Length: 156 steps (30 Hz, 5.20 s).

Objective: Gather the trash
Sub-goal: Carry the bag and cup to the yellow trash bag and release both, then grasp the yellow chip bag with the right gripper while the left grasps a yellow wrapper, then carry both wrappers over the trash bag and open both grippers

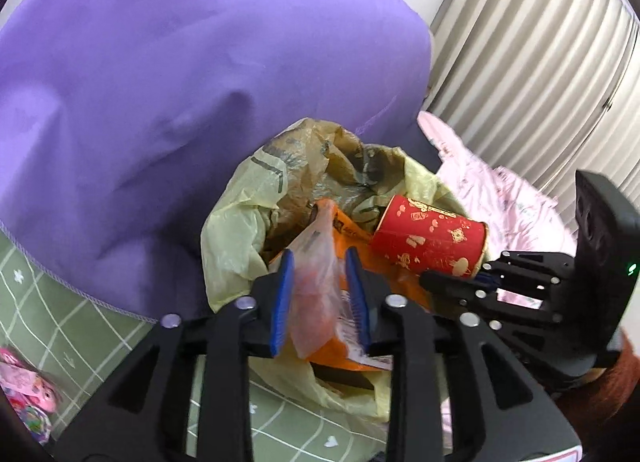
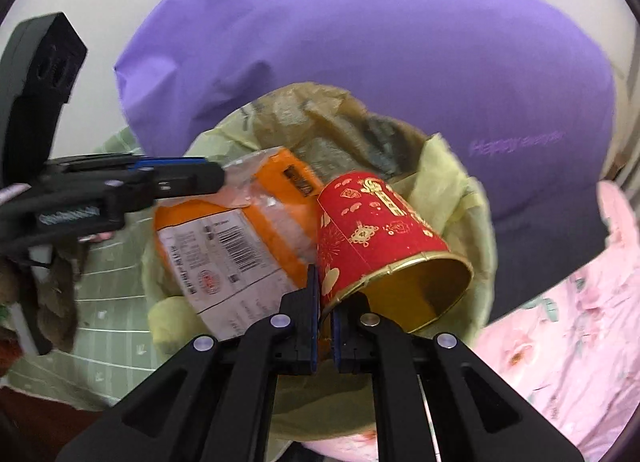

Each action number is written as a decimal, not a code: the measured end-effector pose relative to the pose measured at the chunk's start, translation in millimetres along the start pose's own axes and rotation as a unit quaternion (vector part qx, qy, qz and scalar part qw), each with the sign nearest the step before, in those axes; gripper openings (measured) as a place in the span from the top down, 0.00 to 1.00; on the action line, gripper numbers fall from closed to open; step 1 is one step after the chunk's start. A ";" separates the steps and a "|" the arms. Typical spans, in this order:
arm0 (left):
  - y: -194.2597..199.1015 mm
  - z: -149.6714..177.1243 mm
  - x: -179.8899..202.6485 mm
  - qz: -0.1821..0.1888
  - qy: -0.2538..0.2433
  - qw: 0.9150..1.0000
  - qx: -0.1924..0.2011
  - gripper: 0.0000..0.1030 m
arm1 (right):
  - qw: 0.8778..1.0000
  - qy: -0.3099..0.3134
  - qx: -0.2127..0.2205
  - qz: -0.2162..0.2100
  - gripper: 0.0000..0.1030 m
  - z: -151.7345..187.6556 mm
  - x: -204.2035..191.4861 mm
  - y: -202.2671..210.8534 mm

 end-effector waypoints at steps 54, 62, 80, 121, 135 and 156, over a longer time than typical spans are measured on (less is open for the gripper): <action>317.1 347.2 -308.7 -0.346 0.328 0.855 0.205 0.53 | 0.879 0.394 0.043 -0.266 0.58 -68.5 -572.0 -122.2; 303.2 357.8 -303.8 -0.310 0.328 0.871 0.196 0.53 | 0.870 0.452 -0.010 -0.198 0.63 -52.2 -617.6 -178.6; 290.0 298.2 -382.5 -0.368 0.317 0.856 0.178 0.53 | 0.930 0.223 0.028 -0.291 0.80 -81.1 -430.4 -59.9; 299.2 115.7 -121.0 -0.178 0.109 0.950 0.233 0.72 | 0.976 0.036 0.146 -0.155 0.80 -20.8 -184.3 99.8; 163.2 24.6 20.6 -0.012 -0.034 0.989 0.147 0.71 | 0.976 -0.092 0.197 0.001 0.80 -5.3 11.0 181.4; -21.5 11.7 31.0 -0.055 -0.061 0.996 -0.040 0.72 | 0.997 -0.059 0.036 -0.036 0.80 -3.4 36.9 4.7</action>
Point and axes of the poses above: each gripper's, at about its wrist camera, not at the fingertips, and y roughly against the way its jaws point, x to its right, z to its underside, the point moved 8 cm from there along -y, roughly the way its jaws point, and after that the axes turned 5 degrees about y, right-handed, at the moved point
